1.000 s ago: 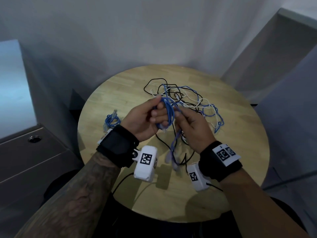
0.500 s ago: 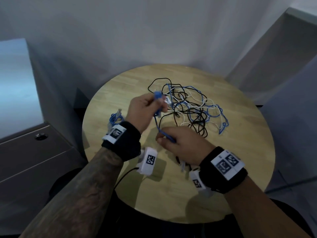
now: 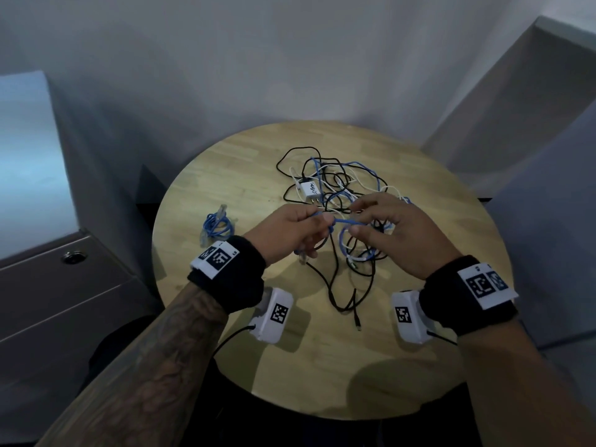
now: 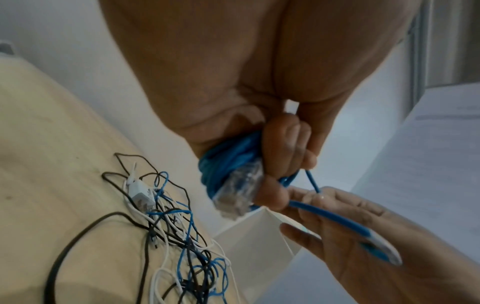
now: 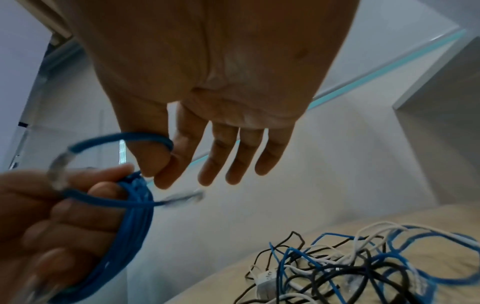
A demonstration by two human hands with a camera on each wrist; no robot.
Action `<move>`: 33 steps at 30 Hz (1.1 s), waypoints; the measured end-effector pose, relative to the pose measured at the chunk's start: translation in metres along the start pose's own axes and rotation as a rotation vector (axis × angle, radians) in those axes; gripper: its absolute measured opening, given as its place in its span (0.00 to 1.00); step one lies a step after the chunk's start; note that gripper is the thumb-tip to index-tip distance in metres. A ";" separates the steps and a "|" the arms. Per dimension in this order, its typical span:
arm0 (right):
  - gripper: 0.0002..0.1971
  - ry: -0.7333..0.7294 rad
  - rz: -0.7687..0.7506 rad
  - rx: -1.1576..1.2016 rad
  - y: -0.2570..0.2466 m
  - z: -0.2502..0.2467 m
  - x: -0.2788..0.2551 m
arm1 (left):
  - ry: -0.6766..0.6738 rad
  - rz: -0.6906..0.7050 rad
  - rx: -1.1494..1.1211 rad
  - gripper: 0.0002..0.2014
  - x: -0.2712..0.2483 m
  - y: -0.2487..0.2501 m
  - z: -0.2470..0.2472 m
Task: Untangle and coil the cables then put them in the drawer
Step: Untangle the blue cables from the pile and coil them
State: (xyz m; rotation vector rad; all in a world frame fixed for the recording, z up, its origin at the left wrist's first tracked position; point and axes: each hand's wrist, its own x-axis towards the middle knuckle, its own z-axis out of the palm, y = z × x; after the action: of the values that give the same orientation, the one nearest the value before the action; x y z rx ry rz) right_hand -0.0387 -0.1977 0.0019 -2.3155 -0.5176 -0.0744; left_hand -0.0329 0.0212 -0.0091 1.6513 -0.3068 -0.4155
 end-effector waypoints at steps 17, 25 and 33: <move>0.07 0.024 0.165 0.476 -0.020 0.026 0.000 | -0.034 -0.054 -0.821 0.18 0.007 0.003 0.008; 0.10 -0.081 0.145 0.578 -0.025 0.020 -0.002 | -0.168 0.000 -0.874 0.15 0.000 0.005 0.009; 0.09 -0.015 0.118 0.464 -0.017 0.019 0.000 | -0.116 0.113 -0.502 0.16 -0.004 0.003 0.001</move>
State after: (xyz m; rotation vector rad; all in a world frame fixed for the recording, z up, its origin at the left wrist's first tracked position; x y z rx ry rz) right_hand -0.0469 -0.1740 -0.0002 -1.8869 -0.3588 0.1100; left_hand -0.0370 0.0217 -0.0054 1.1169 -0.3480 -0.4606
